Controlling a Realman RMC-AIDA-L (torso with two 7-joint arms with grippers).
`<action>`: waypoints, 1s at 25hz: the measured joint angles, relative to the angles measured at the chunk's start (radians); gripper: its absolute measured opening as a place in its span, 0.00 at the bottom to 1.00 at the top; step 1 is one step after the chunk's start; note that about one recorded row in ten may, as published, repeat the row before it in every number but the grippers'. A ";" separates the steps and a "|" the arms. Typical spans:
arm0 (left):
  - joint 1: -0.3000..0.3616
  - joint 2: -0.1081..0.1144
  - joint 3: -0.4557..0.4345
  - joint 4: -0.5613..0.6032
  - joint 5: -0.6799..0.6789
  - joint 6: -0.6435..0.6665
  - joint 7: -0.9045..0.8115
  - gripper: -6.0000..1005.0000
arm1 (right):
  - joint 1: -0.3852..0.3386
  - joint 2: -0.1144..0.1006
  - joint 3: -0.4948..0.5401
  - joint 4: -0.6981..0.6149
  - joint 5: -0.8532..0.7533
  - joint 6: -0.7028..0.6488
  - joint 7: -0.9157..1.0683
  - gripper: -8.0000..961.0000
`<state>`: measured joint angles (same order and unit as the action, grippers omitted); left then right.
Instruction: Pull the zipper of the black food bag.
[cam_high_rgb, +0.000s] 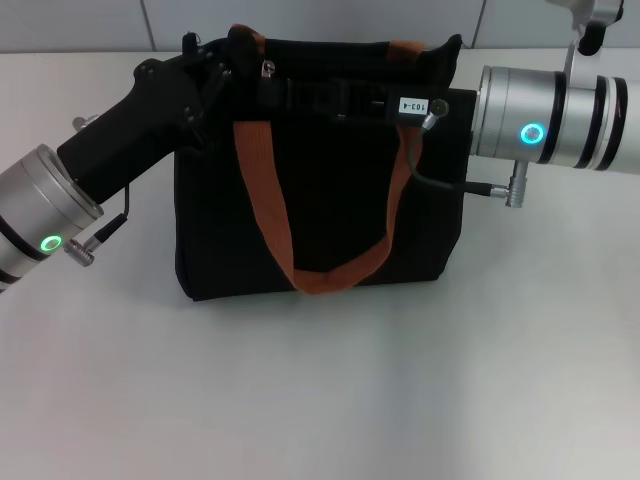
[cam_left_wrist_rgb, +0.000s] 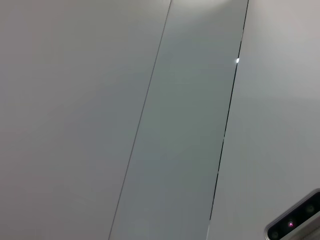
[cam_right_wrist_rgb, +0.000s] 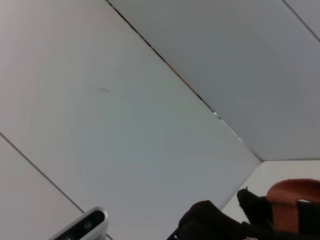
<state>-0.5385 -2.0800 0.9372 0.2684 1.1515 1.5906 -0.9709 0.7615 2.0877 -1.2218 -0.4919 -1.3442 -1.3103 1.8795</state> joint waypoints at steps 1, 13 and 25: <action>0.000 0.000 0.000 0.000 0.000 0.000 0.000 0.03 | -0.001 0.000 0.001 0.000 0.000 0.000 -0.002 0.16; 0.000 0.000 0.000 -0.005 -0.002 0.002 0.000 0.03 | -0.018 0.000 0.010 0.001 0.023 -0.002 -0.024 0.11; 0.005 0.000 0.000 -0.006 -0.009 0.000 0.000 0.03 | -0.025 -0.003 0.010 0.001 0.028 -0.035 -0.029 0.01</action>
<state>-0.5333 -2.0801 0.9373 0.2623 1.1424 1.5909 -0.9710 0.7369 2.0847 -1.2118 -0.4907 -1.3161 -1.3453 1.8500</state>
